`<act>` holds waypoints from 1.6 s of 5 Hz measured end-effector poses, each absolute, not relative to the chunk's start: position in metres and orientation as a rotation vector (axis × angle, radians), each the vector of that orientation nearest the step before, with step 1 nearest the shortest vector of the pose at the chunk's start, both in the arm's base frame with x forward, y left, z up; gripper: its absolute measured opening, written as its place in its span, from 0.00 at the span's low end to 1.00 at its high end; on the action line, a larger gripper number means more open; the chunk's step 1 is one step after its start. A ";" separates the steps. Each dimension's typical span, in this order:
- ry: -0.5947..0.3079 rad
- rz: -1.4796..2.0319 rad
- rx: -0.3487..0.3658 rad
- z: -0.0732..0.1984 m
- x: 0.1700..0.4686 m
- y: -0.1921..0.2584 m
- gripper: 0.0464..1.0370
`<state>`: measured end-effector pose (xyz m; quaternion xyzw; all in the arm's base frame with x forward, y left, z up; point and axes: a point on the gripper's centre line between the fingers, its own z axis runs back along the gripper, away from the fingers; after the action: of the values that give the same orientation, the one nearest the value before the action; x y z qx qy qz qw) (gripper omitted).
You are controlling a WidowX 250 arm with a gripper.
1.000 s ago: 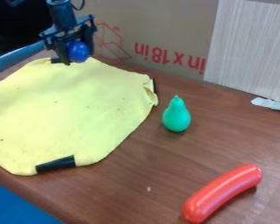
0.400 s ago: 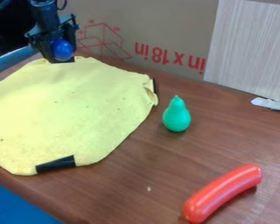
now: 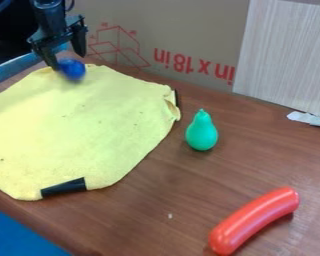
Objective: Put the blue thing to cloth
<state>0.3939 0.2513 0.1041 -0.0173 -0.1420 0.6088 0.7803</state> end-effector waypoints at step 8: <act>-0.510 1.047 0.219 0.213 0.288 0.167 0.96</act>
<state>0.2877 0.1666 0.2135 0.1033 -0.2404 0.4932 0.8296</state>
